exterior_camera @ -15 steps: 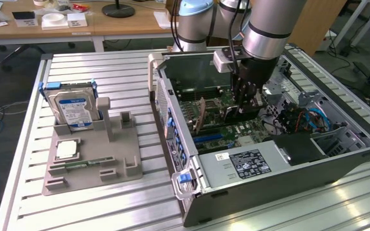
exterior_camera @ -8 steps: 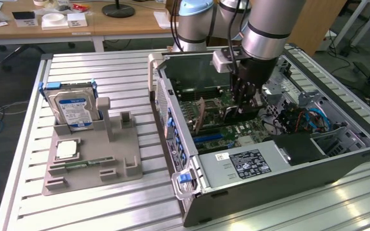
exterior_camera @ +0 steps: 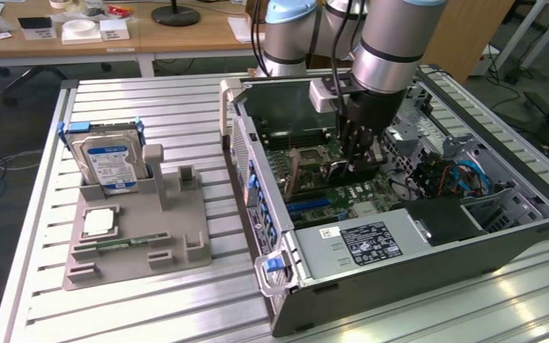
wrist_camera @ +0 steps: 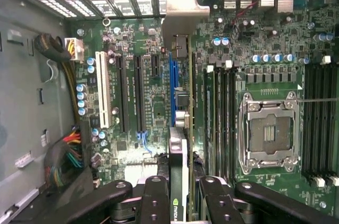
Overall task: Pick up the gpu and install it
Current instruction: 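Insert the gpu into the slot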
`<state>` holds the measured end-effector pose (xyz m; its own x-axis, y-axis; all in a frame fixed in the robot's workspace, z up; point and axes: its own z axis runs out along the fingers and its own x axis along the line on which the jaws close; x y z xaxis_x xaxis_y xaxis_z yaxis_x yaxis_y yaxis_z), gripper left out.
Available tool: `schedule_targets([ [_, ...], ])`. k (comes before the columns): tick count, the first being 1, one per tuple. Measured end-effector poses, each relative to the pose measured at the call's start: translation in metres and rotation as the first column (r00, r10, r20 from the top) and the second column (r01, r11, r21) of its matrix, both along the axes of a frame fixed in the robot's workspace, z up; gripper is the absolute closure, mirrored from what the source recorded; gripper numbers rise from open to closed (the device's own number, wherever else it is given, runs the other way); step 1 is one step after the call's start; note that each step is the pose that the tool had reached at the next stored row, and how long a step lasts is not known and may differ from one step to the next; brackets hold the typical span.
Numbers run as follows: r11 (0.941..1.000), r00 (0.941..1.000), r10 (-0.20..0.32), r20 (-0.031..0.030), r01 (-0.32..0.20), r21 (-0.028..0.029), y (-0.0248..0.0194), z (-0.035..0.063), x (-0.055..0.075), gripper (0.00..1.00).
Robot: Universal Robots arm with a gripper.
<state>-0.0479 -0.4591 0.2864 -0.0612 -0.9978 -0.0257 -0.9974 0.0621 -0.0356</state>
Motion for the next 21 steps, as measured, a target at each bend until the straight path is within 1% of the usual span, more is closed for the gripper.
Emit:
schedule_targets([
  [9, 1.0000, 1.0000, 0.000, 0.0000, 0.000, 0.0001, 0.0000, -0.0027, -0.009, 0.73],
  [14, 1.0000, 1.0000, 0.000, 0.0000, 0.000, -0.0002, 0.0000, -0.0066, -0.014, 0.73],
  [21, 1.0000, 1.0000, 0.000, 0.0001, 0.000, 0.0002, 0.0001, -0.0083, -0.015, 0.73],
])
